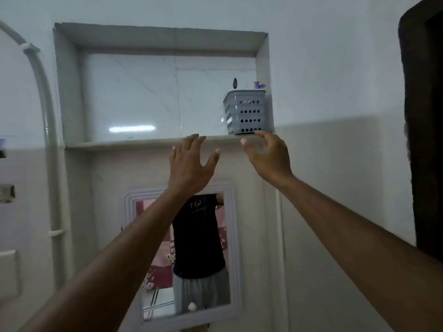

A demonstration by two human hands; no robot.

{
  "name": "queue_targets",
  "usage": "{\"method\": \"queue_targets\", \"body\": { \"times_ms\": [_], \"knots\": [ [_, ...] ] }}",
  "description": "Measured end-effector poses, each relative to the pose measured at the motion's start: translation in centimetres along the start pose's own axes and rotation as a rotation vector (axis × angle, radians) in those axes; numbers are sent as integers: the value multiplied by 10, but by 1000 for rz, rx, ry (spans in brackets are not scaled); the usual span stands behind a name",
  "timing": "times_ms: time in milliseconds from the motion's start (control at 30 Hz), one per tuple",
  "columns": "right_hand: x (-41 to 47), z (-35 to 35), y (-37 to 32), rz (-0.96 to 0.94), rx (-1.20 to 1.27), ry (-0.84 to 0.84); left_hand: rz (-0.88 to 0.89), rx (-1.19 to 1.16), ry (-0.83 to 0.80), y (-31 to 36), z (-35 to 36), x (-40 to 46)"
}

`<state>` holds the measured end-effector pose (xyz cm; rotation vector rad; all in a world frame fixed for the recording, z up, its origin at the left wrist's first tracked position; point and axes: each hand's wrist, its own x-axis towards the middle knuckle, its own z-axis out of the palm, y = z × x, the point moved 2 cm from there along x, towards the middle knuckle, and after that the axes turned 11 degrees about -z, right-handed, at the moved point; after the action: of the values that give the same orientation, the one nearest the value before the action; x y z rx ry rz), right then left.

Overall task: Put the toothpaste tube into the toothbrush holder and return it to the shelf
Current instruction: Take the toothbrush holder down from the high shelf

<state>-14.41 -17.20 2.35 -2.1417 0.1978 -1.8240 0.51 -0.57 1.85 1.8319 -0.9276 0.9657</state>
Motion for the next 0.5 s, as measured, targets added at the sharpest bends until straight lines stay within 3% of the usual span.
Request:
{"method": "queue_targets", "body": {
  "times_ms": [333, 500],
  "knots": [
    [63, 38, 38, -24, -108, 76, -35, 227, 101, 6, 61, 60],
    [71, 58, 43, -12, -175, 128, 5, 223, 197, -1, 70, 61]
  ]
}}
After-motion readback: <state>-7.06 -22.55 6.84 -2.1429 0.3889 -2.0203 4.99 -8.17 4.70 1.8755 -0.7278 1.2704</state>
